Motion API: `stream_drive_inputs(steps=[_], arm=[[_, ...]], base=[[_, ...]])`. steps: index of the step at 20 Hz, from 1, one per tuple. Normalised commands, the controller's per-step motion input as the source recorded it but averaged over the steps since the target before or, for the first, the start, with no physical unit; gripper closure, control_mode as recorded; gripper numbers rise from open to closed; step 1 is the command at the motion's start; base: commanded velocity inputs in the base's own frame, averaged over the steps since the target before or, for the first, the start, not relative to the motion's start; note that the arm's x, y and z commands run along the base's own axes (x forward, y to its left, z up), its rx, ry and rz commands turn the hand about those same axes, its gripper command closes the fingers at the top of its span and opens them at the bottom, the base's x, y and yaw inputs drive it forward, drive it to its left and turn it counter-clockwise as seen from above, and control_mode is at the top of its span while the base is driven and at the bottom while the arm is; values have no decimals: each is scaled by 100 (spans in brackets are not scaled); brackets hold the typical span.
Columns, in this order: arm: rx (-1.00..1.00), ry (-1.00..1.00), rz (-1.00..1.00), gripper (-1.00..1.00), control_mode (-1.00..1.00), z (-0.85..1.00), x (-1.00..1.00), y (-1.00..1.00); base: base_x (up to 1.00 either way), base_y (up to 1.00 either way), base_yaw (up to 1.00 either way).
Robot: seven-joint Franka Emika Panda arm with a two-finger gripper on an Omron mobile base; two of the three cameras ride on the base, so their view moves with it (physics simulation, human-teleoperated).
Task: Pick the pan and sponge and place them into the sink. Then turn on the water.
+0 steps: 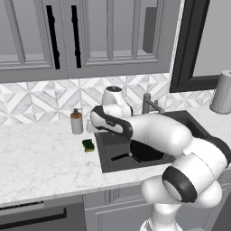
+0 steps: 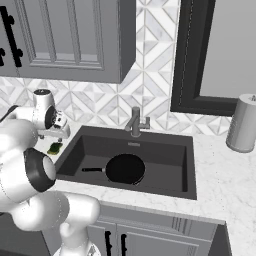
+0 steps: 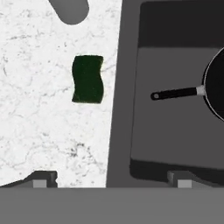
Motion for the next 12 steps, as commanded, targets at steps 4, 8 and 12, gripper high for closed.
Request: stream_drive_inputs(steps=[4, 8, 12], arm=[[0, 2, 29, -100, -100, -26, 44, 41], [-2, 1, 16, -100, -100, -37, 34, 31], [-5, 6, 1, -100, -100, -49, 19, 14]], base=[[0, 0, 0], [0, 0, 0], [0, 0, 0]])
